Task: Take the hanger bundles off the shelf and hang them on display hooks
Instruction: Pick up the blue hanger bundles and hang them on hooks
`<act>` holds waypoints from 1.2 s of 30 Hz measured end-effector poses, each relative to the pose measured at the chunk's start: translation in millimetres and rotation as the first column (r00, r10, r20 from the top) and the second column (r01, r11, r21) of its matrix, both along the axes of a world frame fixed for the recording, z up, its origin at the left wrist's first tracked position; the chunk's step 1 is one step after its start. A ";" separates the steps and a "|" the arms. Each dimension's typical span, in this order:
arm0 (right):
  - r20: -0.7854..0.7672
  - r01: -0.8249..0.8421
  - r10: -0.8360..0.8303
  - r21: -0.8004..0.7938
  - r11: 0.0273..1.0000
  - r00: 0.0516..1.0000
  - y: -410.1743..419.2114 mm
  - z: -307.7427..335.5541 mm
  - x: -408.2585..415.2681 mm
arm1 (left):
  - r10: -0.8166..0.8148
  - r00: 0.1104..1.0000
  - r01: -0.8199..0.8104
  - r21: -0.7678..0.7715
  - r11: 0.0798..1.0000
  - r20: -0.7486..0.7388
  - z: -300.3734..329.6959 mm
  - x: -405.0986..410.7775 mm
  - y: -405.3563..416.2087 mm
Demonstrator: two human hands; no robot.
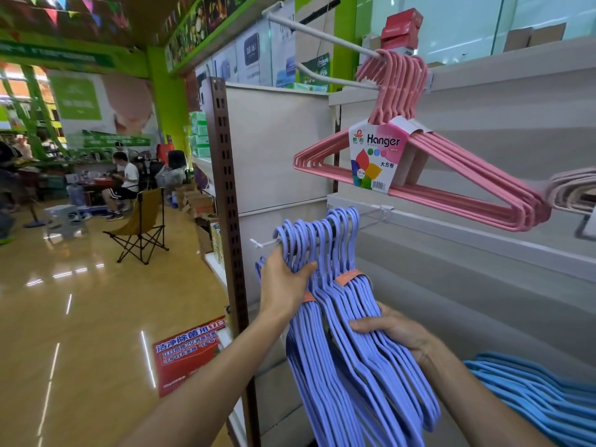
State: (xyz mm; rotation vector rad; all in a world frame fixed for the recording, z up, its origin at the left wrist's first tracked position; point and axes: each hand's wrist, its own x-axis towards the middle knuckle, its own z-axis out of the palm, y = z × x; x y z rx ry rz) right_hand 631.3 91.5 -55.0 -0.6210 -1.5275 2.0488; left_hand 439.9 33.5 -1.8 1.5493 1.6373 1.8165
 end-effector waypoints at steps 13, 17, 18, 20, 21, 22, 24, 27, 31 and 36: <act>0.167 0.084 -0.081 -0.008 0.996 0.983 11.2 -12.7 14.2 | -0.042 0.944 0.043 -0.004 0.999 -0.327 -7.3 -21.8 -5.2; 0.233 0.133 -0.133 0.016 0.991 0.963 14.5 -13.9 16.6 | -0.096 0.893 0.092 -0.031 0.995 -0.439 0.0 -34.8 -8.4; 0.247 0.140 -0.142 0.024 0.990 0.959 13.2 -13.3 15.9 | -0.109 0.876 0.100 -0.044 0.994 -0.469 2.5 -38.3 -9.3; 0.261 0.150 -0.154 0.034 0.988 0.953 10.4 -12.3 14.7 | -0.131 0.838 0.107 -0.076 0.991 -0.530 5.7 -44.8 -10.1; 0.261 0.159 -0.163 0.035 0.987 0.952 9.5 -12.3 14.2 | -0.135 0.821 0.107 -0.083 0.991 -0.554 6.5 -48.0 -9.8; 0.259 0.170 -0.173 0.035 0.985 0.950 9.2 -12.9 13.7 | -0.129 0.811 0.103 -0.078 0.992 -0.571 6.3 -51.6 -8.9; 0.260 0.185 -0.189 0.041 0.982 0.947 9.8 -14.3 12.6 | -0.113 0.805 0.089 -0.070 0.994 -0.583 4.0 -59.7 -6.9; 0.281 0.183 -0.192 0.060 0.981 0.940 10.3 -14.0 11.6 | -0.146 0.843 0.100 -0.117 0.988 -0.518 -0.2 -65.6 -6.4; 0.314 0.192 -0.227 0.138 0.972 0.922 9.9 -15.1 10.3 | -0.191 0.899 0.153 -0.128 0.980 -0.395 -13.2 -59.3 -10.9; 0.350 0.239 -0.334 0.286 0.928 0.875 10.2 -21.9 9.3 | -0.286 0.941 0.276 -0.076 0.958 -0.181 -30.5 -55.1 -21.4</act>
